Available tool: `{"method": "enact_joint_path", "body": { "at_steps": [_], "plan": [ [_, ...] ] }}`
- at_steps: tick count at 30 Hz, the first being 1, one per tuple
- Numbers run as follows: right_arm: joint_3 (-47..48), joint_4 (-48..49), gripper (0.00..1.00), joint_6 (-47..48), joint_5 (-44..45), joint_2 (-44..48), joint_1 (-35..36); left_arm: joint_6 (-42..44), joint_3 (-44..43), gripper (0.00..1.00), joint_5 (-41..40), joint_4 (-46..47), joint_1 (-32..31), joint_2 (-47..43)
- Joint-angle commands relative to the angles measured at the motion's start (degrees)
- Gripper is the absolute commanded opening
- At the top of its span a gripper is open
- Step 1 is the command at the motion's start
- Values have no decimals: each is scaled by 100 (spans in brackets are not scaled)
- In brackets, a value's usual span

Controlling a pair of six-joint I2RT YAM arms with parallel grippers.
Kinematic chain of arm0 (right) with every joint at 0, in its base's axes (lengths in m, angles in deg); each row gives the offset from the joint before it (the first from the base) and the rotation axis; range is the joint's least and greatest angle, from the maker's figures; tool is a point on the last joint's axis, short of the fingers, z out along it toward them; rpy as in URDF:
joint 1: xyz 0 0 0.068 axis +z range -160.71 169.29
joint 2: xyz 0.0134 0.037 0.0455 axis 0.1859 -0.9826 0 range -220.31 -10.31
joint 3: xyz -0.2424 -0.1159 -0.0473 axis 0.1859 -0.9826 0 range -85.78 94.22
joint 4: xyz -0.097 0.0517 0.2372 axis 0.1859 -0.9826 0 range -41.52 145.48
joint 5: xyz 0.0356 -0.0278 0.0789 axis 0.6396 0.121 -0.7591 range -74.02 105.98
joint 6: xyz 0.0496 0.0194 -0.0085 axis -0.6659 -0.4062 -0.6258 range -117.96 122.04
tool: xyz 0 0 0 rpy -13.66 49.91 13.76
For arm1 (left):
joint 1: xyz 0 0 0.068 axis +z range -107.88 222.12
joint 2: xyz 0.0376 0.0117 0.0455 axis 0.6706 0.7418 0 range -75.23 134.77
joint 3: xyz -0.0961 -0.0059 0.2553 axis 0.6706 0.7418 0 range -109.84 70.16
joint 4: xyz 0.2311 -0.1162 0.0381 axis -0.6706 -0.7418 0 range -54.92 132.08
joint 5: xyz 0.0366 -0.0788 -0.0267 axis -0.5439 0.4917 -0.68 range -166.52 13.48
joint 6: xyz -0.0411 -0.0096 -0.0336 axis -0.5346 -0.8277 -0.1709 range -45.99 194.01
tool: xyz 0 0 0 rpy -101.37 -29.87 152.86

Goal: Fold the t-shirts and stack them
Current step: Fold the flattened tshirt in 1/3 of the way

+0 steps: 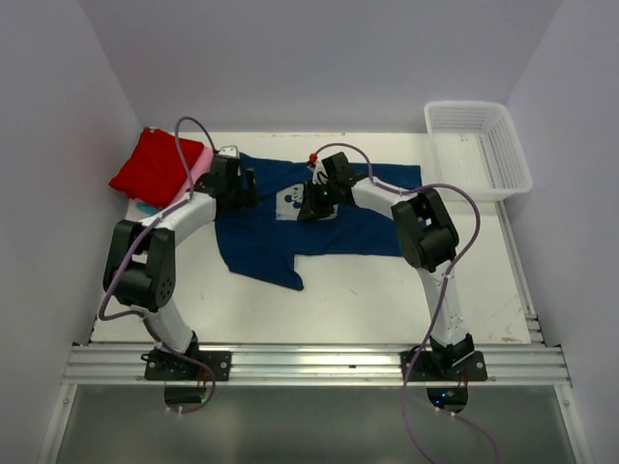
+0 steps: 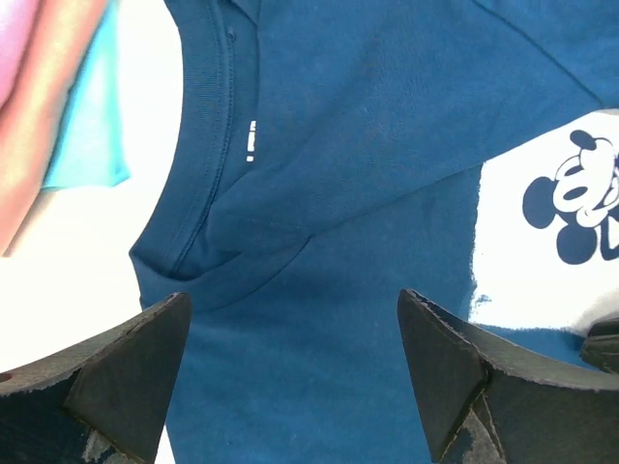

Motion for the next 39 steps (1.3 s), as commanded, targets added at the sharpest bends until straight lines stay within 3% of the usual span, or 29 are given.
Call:
{"method": "enact_joint_path", "body": {
  "at_steps": [1, 10, 27, 30, 31, 34, 39],
  "plan": [
    [-166, 67, 27, 134, -51, 393, 16, -114, 228, 91, -122, 426, 88, -201],
    [-631, 85, 25, 292, -42, 675, 8, -300, 307, 80, 871, 1130, 721, 476],
    [-843, 120, 21, 345, -51, 657, 8, -308, 703, 68, 2181, 2660, 791, 494],
    [-869, 111, 19, 345, -34, 683, 8, -326, 667, 50, 2304, 2607, 809, 485],
    [-869, 111, 17, 354, -16, 692, 8, -326, 659, 34, 2339, 2590, 809, 441],
    [-895, 155, 10, 345, -16, 727, 8, -361, 667, 2, 2366, 2528, 809, 275],
    [-791, 278, 3, 170, -121, 693, 17, -396, 430, 0, 2375, 2361, 818, 125]
  ]
}}
